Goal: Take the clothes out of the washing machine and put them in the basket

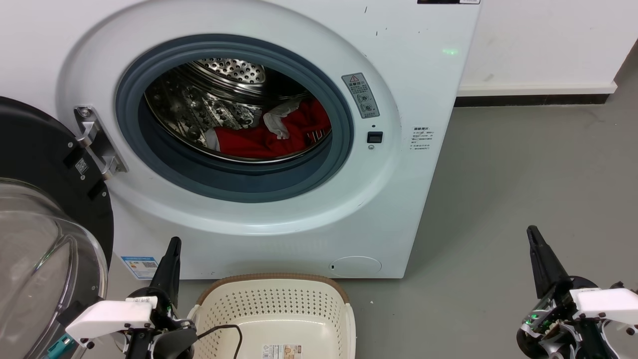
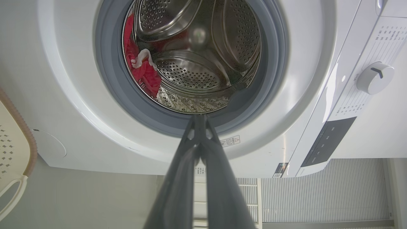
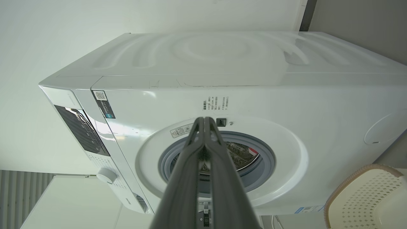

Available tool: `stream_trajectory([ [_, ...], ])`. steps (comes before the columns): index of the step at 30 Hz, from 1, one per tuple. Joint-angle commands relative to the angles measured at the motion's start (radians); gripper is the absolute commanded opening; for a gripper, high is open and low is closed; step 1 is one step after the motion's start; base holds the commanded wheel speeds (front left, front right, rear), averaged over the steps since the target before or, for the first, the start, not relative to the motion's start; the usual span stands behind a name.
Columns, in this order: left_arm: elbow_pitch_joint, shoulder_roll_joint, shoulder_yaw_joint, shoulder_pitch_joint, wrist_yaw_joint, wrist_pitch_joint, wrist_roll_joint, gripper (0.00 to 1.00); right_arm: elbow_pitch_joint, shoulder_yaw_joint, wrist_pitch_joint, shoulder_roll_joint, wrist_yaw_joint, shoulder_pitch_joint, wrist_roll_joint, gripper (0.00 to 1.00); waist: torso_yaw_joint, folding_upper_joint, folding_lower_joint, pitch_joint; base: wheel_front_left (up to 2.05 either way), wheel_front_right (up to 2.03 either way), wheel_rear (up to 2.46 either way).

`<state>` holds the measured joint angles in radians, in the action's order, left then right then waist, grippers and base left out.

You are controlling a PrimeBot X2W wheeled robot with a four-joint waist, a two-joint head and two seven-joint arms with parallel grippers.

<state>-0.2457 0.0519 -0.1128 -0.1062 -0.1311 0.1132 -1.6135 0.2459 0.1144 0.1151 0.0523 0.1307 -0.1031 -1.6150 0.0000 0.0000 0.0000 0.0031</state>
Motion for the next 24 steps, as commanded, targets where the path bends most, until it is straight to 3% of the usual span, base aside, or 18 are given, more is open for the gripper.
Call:
stream_trajectory([
  [1,0.0,-0.002,-0.003,-0.007,-0.003,0.004,0.002,0.0,0.002,0.0,0.0,-0.003,0.0,-0.013,0.005,0.0,0.0,0.0,0.0,0.0,0.0,0.0,0.0],
  [21,0.0,-0.002,-0.002,-0.007,-0.003,0.004,0.002,0.0,0.002,0.0,0.0,-0.003,0.0,-0.013,0.005,0.0,0.0,0.0,0.0,0.0,0.0,0.0,0.0],
  [22,-0.003,0.0,0.001,0.001,0.0,-0.001,0.0,1.0,0.002,0.0,0.0,0.0,0.0,0.002,0.0,1.0,0.0,0.0,0.0001,0.0,0.0,0.0,0.0],
  [24,-0.018,-0.001,0.004,0.013,0.0,-0.002,0.0,1.0,0.018,-0.001,-0.001,-0.001,0.0,0.013,0.0,1.0,0.0,0.0,0.0,0.0,0.0,0.0,0.0],
])
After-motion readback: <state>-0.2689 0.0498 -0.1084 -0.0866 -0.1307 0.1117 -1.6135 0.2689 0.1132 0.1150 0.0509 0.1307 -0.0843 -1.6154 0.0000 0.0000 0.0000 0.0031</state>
